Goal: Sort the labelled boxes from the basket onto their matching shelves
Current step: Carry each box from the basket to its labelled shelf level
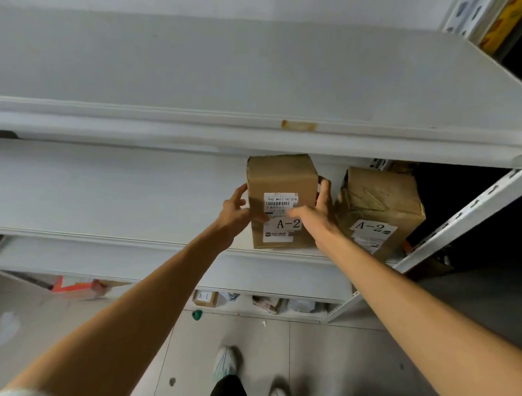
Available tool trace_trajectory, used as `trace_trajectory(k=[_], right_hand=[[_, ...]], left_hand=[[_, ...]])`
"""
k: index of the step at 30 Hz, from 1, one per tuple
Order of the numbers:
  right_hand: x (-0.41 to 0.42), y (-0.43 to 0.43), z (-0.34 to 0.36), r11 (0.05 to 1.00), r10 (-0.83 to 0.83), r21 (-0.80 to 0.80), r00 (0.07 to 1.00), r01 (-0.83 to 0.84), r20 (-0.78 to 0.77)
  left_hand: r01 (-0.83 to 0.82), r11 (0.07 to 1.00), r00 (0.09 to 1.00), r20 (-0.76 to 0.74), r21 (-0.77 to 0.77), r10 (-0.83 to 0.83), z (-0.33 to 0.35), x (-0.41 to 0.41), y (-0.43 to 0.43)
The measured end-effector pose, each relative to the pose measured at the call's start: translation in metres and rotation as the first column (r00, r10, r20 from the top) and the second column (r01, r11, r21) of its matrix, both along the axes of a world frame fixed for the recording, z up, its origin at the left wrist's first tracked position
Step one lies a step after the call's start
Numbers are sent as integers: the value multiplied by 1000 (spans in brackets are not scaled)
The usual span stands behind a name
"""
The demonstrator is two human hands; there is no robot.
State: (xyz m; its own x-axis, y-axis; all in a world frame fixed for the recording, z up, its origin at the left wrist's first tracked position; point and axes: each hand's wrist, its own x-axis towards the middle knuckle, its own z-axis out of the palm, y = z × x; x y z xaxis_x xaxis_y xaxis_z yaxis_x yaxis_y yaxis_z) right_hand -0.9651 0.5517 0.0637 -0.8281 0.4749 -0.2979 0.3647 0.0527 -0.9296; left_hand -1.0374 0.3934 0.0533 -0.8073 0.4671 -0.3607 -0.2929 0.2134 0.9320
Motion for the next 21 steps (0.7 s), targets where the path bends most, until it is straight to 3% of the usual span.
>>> trace_trajectory(k=[5, 9, 15, 18, 21], right_hand=[[5, 4, -5, 995, 12, 98, 1000, -11, -11], [6, 4, -1, 989, 46, 145, 988, -24, -150], [11, 27, 3, 935, 92, 352, 990, -51, -103], [18, 26, 3, 860, 153, 497, 987, -114, -39], [21, 21, 3, 847, 147, 524, 988, -96, -55]], left_hand=[[8, 1000, 1000, -7, 17, -8, -6, 4, 8], [-47, 998, 999, -18, 43, 48, -12, 8, 10], [-47, 998, 996, -72, 46, 50, -15, 23, 15], [-38, 999, 991, -125, -1, 38, -21, 27, 18], [-19, 1000, 990, -143, -25, 15, -19, 27, 19]])
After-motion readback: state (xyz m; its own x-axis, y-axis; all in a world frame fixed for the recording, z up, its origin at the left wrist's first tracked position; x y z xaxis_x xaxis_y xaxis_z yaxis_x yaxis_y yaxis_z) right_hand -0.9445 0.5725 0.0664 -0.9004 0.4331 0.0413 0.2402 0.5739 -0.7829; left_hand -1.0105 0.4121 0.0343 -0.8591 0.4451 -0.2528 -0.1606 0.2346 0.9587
